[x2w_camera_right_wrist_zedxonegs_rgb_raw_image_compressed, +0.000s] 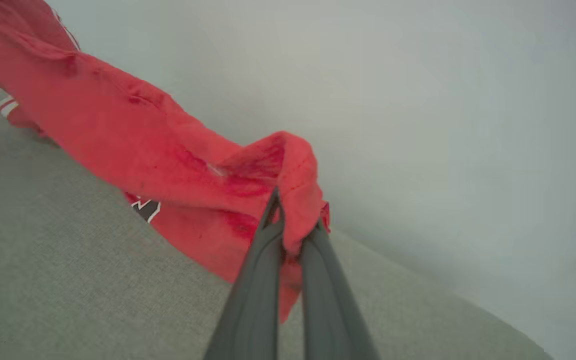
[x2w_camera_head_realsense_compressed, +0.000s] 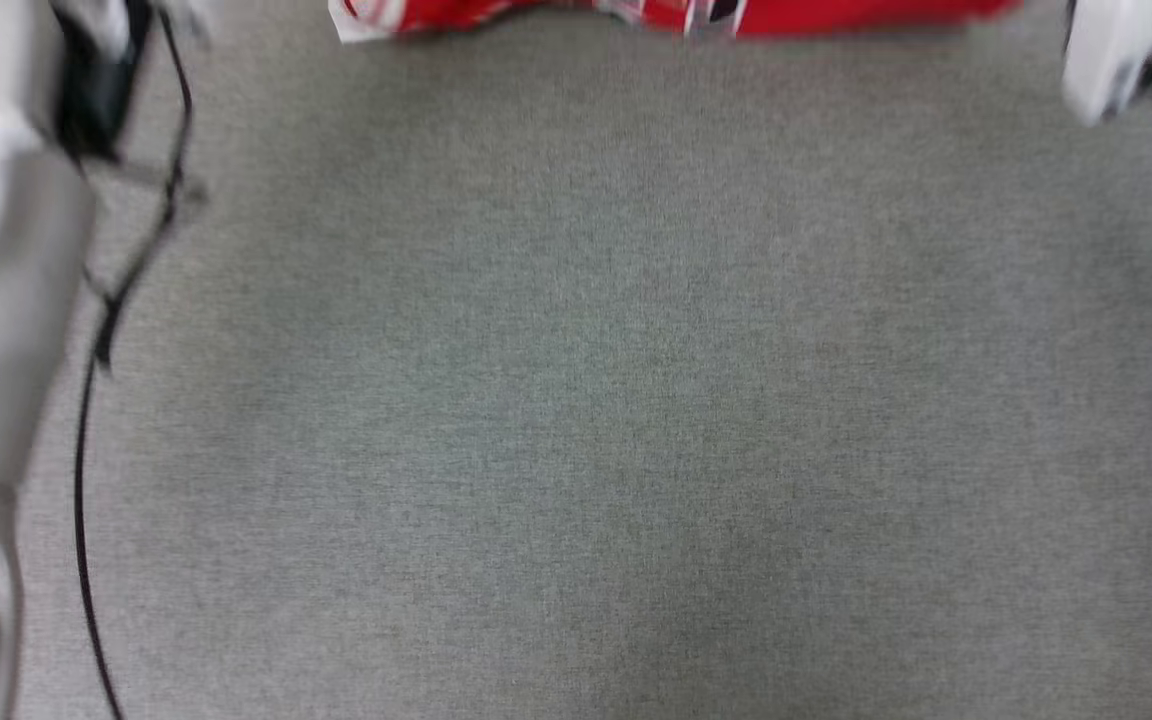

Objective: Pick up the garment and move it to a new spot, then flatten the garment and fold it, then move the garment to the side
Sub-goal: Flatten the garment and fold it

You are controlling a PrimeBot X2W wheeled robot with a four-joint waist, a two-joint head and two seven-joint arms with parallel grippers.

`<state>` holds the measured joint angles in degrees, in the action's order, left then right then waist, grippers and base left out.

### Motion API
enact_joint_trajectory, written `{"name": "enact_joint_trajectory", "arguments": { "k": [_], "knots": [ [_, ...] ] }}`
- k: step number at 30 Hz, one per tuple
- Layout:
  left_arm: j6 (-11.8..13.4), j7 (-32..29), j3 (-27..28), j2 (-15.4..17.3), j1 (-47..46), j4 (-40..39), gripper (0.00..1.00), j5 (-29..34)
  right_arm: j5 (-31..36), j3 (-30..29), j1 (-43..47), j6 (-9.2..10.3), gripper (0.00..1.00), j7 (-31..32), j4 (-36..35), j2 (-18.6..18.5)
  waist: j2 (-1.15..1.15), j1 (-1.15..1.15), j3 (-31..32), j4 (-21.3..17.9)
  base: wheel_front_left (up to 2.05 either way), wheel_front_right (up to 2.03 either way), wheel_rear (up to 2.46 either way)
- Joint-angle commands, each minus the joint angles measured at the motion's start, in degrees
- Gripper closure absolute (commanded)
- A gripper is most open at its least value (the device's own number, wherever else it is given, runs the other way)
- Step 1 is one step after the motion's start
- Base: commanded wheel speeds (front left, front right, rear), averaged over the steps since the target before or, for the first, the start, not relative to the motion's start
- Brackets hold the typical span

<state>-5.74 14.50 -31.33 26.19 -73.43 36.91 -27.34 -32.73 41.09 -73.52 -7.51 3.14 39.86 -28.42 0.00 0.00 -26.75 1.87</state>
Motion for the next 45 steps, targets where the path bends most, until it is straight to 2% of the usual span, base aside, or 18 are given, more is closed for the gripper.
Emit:
{"name": "enact_joint_trajectory", "arguments": {
  "k": [1, 7, 14, 20, 28, 36, 45],
  "knots": [
    [0.03, 0.34, -0.87, 0.25, 3.78, -0.54, 1.0, 0.24, -0.95, 1.0, 2.81, 0.04, 1.0, -0.3, -0.4, -0.87, 0.0, 0.0, 2.1, 0.31, 0.0, 0.0, 0.0],
    [2.77, 0.52, -2.37, 1.24, 21.68, -7.0, 1.0, -1.61, -5.9, 4.69, 14.23, 0.04, 1.0, -1.78, -2.34, -2.6, 0.0, 0.0, 7.25, 0.91, 0.0, 0.0, 0.0],
    [7.55, -0.68, -3.5, 3.77, 41.58, -17.18, 1.0, -4.7, -10.67, 6.97, 26.33, 0.04, 1.0, -2.59, -5.52, -5.39, 0.0, 0.0, 13.43, 1.35, 0.0, 0.0, 0.0],
    [11.44, -2.63, -3.87, 6.35, 56.25, -24.43, 1.0, -8.41, -13.54, 7.14, 36.73, 0.04, 1.0, -3.91, -7.89, -8.33, 0.0, 0.0, 18.4, 1.97, 0.0, 0.0, 0.0],
    [17.51, -3.93, -3.65, 8.34, 72.38, -33.64, 1.0, -12.77, -16.07, 4.0, 50.08, 0.05, 1.0, -4.85, -13.03, -11.91, 0.0, 0.0, 23.49, 1.9, 0.0, 0.0, 0.0],
    [21.1, -4.11, -4.41, 8.15, 83.03, -36.81, 1.0, -15.83, -15.8, -0.91, 64.07, 0.04, 1.0, -2.56, -20.56, -14.36, 0.0, 0.0, 27.04, 1.47, 0.0, 0.0, 0.0],
    [21.9, -4.46, -5.86, 9.04, 88.02, -37.81, 1.0, -16.52, -12.91, -8.96, 73.6, 0.04, 1.0, 1.41, -26.22, -13.22, 0.0, 0.0, 27.48, 1.43, 0.0, 0.0, 0.0]
  ]
}}
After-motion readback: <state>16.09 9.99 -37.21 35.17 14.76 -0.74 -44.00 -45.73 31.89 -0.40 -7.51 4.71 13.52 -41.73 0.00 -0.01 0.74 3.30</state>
